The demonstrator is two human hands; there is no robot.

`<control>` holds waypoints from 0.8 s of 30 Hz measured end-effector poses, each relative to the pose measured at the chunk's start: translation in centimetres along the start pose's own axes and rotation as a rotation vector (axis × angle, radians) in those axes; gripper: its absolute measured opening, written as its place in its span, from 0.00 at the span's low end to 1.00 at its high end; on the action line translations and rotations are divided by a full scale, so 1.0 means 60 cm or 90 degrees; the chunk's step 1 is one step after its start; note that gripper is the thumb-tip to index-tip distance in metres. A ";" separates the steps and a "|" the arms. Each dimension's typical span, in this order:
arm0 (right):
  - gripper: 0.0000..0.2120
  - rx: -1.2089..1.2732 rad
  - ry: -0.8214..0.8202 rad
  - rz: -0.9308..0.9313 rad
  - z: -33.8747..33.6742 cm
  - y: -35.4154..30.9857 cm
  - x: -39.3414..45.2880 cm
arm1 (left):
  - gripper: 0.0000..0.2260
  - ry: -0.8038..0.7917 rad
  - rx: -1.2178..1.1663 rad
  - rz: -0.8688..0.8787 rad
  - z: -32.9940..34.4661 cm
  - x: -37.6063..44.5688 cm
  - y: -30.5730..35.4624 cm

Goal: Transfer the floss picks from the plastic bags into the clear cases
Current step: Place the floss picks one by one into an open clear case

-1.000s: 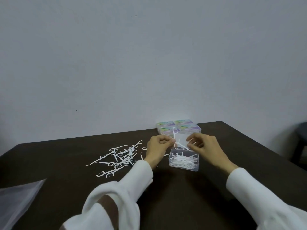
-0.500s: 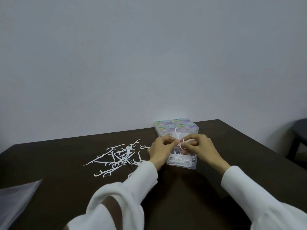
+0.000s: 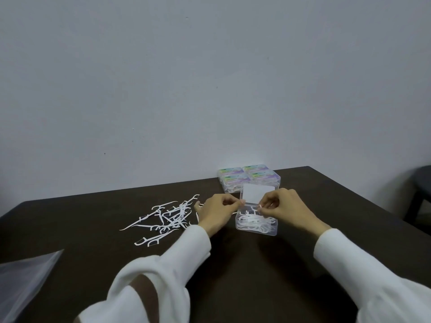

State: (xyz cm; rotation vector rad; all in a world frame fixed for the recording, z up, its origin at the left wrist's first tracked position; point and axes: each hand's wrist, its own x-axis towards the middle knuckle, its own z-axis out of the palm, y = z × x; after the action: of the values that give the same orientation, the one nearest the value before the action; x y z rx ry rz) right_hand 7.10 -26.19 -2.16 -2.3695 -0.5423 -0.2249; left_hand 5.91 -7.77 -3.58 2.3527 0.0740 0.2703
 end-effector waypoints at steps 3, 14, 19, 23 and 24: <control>0.03 -0.047 -0.035 -0.022 -0.002 0.005 0.003 | 0.12 0.001 -0.019 -0.030 -0.015 0.003 -0.012; 0.11 -0.131 -0.105 -0.084 0.001 -0.011 0.010 | 0.09 0.034 -0.023 -0.089 -0.069 -0.002 -0.060; 0.10 -0.110 -0.096 -0.089 0.001 -0.013 0.019 | 0.10 0.051 -0.033 -0.095 -0.080 -0.002 -0.071; 0.07 -0.103 -0.050 -0.091 -0.002 -0.018 0.026 | 0.08 0.060 0.009 -0.095 -0.089 -0.004 -0.072; 0.07 -0.116 -0.064 -0.092 -0.001 -0.020 0.028 | 0.07 0.059 0.023 -0.094 -0.093 -0.005 -0.074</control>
State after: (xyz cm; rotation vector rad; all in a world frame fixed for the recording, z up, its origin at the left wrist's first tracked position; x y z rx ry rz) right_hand 8.06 -24.88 -0.93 -2.5293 -0.7716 -0.2297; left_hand 4.55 -0.80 -2.88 2.3555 0.2976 0.3069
